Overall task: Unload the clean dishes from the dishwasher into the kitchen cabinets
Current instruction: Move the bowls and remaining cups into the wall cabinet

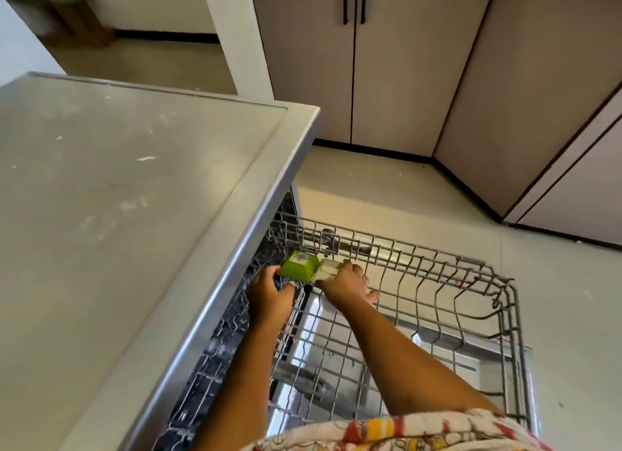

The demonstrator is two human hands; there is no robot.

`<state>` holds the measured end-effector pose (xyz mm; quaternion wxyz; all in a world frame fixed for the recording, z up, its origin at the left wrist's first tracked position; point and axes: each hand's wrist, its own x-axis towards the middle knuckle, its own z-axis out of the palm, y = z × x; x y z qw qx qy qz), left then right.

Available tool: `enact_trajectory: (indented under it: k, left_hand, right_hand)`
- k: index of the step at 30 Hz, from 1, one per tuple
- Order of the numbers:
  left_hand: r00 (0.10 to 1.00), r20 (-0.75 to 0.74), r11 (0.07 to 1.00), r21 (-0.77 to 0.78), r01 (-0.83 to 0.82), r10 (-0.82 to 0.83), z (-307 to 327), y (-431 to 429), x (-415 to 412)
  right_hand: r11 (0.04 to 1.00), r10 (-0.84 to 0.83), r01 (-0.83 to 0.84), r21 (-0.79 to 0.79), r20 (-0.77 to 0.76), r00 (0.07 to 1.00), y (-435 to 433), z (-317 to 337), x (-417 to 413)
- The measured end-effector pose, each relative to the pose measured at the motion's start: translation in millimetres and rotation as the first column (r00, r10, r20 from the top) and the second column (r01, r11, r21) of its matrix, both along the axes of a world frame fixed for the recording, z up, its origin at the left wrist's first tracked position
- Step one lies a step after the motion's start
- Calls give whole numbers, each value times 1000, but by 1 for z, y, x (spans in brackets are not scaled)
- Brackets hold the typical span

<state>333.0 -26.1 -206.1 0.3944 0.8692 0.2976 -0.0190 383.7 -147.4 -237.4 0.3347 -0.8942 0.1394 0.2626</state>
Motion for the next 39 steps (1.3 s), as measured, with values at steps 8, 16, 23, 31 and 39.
enact_trajectory:
  k: [8, 16, 23, 31, 39]
  left_hand:
    - [961, -235, 967, 171, 187, -145, -30, -5, 41]
    - [893, -403, 886, 315, 341, -200, -27, -6, 64]
    - [938, -319, 834, 475, 280, -133, -30, -9, 60]
    - [929, -301, 819, 461, 341, -217, -25, -7, 66]
    - [822, -535, 700, 511, 499, -195, -21, -8, 76]
  right_hand:
    - [995, 94, -96, -9, -90, 991, -7, -14, 14]
    - [928, 277, -261, -266, 21, 961, -10, -7, 12]
    - [885, 364, -271, -377, 199, 910, -20, -15, -3]
    - [933, 305, -237, -269, 250, 919, -30, -2, -15]
    - [930, 341, -286, -230, 256, 905, -36, -10, -15]
